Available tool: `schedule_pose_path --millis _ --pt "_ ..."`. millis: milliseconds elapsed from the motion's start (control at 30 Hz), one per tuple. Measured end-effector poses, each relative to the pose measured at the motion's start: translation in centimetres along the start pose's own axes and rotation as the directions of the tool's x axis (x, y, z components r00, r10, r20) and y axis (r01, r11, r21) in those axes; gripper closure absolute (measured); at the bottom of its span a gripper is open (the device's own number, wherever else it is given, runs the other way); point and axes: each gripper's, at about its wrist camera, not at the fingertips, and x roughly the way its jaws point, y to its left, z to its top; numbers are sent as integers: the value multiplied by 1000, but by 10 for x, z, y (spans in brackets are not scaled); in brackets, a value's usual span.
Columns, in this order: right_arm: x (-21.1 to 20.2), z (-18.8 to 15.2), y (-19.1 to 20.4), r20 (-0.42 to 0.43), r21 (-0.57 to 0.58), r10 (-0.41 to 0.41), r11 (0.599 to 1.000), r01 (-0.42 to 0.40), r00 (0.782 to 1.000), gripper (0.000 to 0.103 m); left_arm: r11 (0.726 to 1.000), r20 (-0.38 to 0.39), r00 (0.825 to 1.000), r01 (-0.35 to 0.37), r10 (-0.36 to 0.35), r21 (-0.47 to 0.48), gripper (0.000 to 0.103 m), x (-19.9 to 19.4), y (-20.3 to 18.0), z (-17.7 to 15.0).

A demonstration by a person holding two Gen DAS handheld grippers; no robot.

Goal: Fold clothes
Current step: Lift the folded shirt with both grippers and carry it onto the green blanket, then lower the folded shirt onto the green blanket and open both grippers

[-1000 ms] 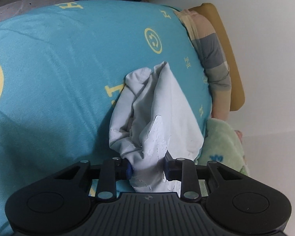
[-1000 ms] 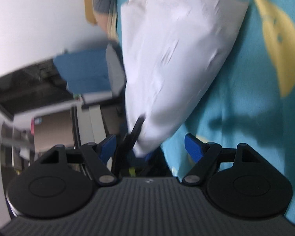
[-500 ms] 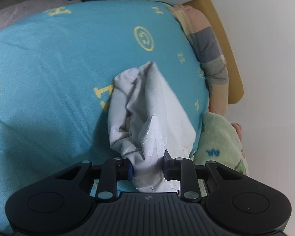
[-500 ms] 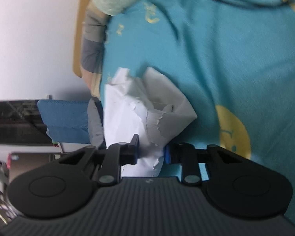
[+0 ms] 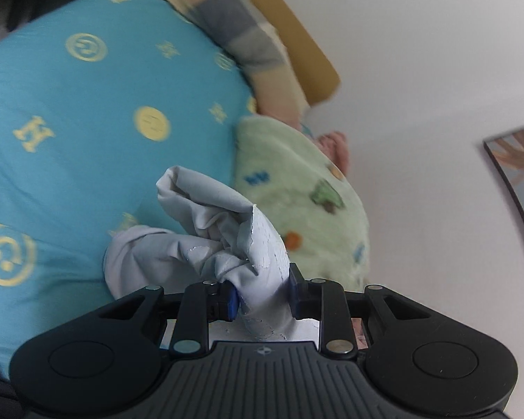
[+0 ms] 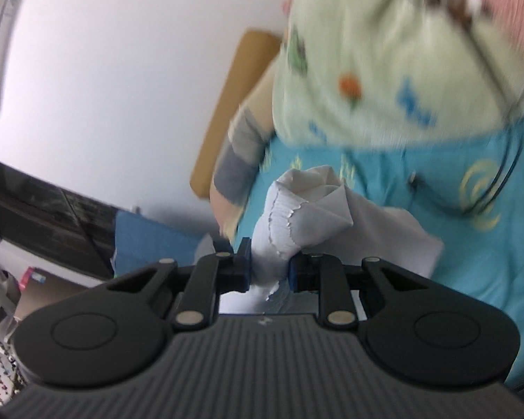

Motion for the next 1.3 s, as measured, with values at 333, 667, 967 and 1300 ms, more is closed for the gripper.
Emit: schedule_pose_path --millis 333,667,967,1300 --pt "-56 191 7 241 -93 -47 993 71 970 80 973 -152 975 183 -161 144 75 152 -183 -22" --pt "-67 314 2 471 -239 -83 946 218 878 80 864 -241 927 359 -287 352 75 287 -262 -48" --pt "-55 227 -100 415 -172 -259 919 355 872 80 762 -301 933 340 -198 551 75 324 -188 -106" --pt "-61 194 -88 305 -167 -434 852 496 848 60 623 -237 971 170 25 763 35 301 -180 -137"
